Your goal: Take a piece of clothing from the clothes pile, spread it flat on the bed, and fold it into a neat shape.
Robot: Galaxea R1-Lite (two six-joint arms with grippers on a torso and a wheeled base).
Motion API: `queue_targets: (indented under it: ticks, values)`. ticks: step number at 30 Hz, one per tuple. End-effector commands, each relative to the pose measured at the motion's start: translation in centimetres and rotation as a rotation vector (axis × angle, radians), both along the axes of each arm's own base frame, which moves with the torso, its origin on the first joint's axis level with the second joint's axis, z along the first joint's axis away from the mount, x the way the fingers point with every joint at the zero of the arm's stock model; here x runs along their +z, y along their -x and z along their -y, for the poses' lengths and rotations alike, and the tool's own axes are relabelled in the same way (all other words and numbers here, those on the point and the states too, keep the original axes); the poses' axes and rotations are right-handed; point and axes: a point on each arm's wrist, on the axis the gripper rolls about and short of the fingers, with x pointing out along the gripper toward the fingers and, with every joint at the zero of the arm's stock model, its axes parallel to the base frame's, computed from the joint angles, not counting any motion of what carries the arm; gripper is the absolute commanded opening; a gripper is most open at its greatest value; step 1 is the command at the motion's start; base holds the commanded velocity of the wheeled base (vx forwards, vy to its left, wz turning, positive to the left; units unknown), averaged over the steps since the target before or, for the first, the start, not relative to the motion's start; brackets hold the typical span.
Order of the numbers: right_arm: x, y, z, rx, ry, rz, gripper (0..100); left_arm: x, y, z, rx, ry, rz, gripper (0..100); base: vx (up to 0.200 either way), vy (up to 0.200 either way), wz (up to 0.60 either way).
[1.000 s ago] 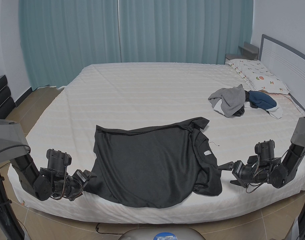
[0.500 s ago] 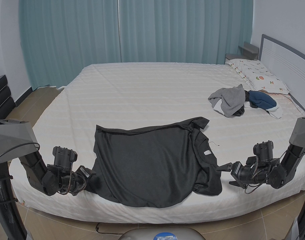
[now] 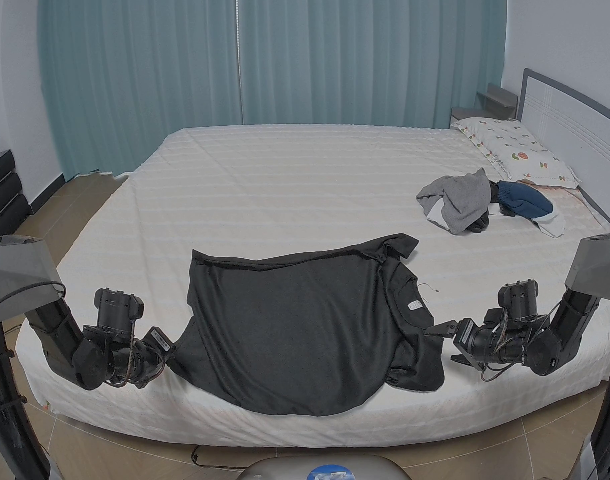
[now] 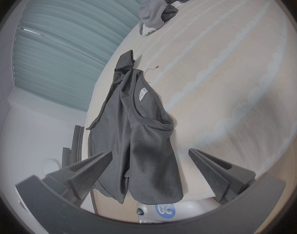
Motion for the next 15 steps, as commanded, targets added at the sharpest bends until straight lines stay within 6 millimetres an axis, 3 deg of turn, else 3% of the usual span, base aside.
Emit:
queue_targets:
  ticks: [1, 6, 15]
  values:
    - [-1.0, -1.1, -0.5, 0.009, 0.004, -0.008, 0, 0.7, 0.1, -0.4, 0.013, 0.001, 0.021, 0, 0.000, 0.000, 0.00]
    - [-0.4, -2.0, -0.8, 0.016, 0.006, 0.026, 0, 0.9, 0.0, -0.9, 0.029, 0.001, 0.032, 0, 0.000, 0.000, 0.00]
    - [3.8, -5.9, -1.1, 0.002, -0.003, 0.057, 0, 2.1, -0.2, -1.1, 0.049, -0.009, 0.081, 0, 0.000, 0.000, 0.00]
